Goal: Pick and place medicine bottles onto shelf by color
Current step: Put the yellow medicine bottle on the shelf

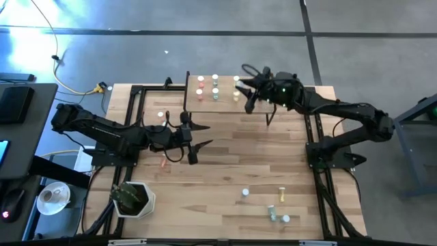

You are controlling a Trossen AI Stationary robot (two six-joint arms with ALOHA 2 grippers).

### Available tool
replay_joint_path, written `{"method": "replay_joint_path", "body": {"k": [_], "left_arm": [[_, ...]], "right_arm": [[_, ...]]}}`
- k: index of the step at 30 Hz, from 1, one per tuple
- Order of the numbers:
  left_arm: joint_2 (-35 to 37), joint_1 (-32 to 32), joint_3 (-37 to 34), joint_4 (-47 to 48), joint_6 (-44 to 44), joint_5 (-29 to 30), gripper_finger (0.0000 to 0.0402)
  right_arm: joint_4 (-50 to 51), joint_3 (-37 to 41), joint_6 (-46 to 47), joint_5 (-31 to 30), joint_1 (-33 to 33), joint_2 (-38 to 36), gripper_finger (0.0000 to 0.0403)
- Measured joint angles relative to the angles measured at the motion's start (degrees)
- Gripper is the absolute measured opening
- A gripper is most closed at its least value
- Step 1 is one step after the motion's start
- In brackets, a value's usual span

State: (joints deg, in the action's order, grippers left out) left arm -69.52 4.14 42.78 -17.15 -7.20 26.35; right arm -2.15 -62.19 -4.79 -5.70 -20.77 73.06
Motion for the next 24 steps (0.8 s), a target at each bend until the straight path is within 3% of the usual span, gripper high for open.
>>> {"method": "replay_joint_path", "body": {"k": [9,16,24], "left_arm": [[0.0,0.0,-4.8,-3.0,4.3,-2.1,0.0225],[0.0,0.0,-7.4,-6.9,5.1,-1.9,0.0225],[0.0,0.0,-7.4,-6.8,5.1,-2.1,0.0225]], "right_arm": [[3.4,0.0,2.3,7.9,-5.0,0.0,0.0104],[8.7,0.7,4.5,8.2,-3.0,0.3,0.0103],[0.0,9.7,9.0,5.7,-0.8,0.9,0.0103]]}}
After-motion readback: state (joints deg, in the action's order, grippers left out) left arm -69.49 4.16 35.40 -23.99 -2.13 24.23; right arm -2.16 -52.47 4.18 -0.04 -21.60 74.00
